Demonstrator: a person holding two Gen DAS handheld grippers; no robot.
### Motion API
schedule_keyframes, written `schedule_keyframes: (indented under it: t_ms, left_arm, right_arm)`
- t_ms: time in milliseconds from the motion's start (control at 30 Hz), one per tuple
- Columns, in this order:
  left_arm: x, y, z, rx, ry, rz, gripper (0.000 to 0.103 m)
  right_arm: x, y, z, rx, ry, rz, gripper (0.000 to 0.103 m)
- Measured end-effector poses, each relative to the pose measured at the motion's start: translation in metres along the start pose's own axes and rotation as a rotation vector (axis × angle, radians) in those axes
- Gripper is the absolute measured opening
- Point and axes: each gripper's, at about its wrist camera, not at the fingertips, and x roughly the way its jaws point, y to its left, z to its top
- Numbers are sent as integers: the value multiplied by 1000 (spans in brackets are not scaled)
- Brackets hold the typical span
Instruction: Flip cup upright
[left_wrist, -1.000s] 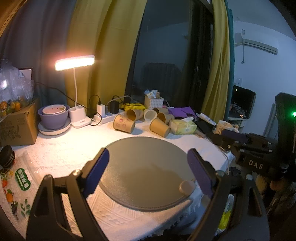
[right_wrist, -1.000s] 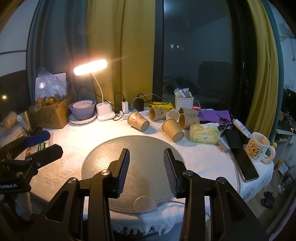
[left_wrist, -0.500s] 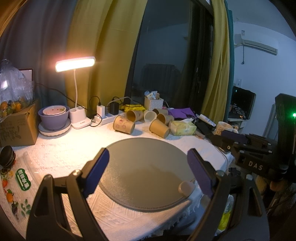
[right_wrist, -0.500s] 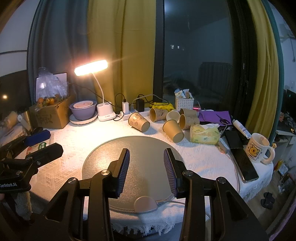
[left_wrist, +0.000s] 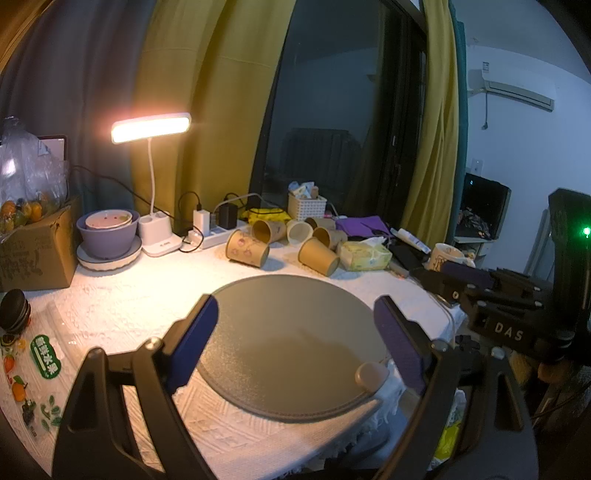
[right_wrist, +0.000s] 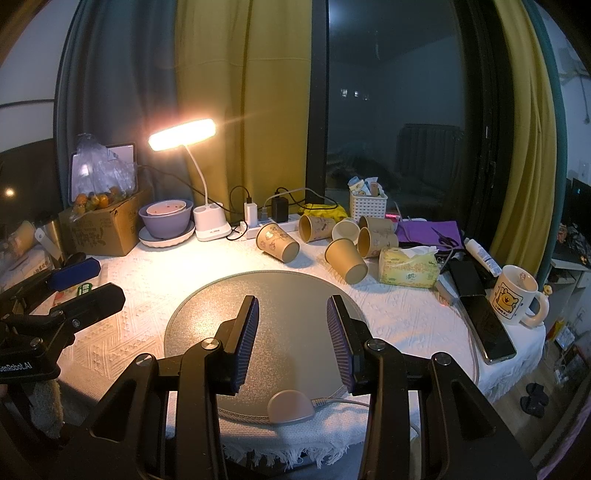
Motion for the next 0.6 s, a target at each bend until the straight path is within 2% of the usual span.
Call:
schedule_keyframes:
  t_ms: [600]
  left_arm:
    - [-1, -2, 0, -1, 1, -9, 87]
  right_arm:
    - [-2, 6, 1, -2, 8, 7, 41]
